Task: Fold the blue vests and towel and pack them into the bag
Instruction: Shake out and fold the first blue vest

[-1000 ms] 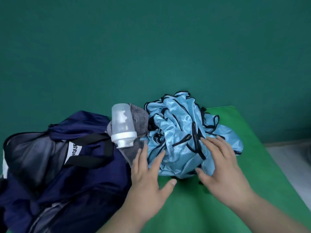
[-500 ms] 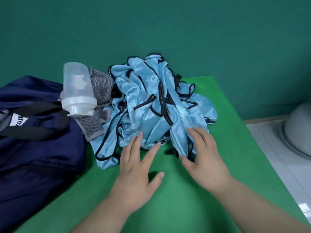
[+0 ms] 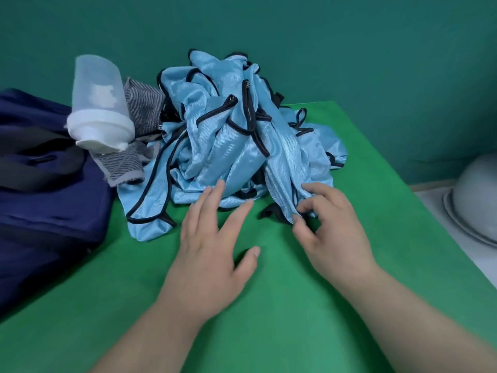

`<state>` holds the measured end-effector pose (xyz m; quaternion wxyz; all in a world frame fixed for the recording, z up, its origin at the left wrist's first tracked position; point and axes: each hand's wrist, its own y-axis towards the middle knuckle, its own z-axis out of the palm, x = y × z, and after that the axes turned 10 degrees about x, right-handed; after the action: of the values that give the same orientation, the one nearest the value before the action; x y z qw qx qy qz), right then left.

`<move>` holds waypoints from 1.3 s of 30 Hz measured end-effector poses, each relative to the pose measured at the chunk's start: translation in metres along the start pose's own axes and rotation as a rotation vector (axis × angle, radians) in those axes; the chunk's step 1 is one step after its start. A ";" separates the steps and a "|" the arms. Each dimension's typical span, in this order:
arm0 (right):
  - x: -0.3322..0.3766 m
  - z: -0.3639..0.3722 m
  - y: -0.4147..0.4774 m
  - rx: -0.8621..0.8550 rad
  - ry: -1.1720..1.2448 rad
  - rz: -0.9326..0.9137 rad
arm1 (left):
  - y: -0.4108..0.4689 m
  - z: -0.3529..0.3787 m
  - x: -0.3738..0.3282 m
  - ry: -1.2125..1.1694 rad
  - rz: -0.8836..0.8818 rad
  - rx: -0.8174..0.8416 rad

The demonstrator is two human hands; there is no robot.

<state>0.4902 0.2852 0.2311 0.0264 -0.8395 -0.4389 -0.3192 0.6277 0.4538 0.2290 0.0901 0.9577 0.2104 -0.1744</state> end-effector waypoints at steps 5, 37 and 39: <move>0.005 -0.001 -0.005 -0.032 -0.010 -0.044 | -0.011 0.001 0.001 -0.026 0.026 -0.016; 0.074 -0.017 -0.233 0.130 -0.150 -0.121 | -0.232 -0.003 -0.048 0.028 -0.097 0.124; 0.082 -0.017 -0.247 0.155 -0.122 -0.122 | -0.248 -0.005 -0.052 0.018 -0.104 0.118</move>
<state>0.3288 0.4900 0.2326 0.0451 -0.8246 -0.5133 -0.2335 0.4767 0.6581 0.2289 0.0227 0.9507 0.2500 -0.1820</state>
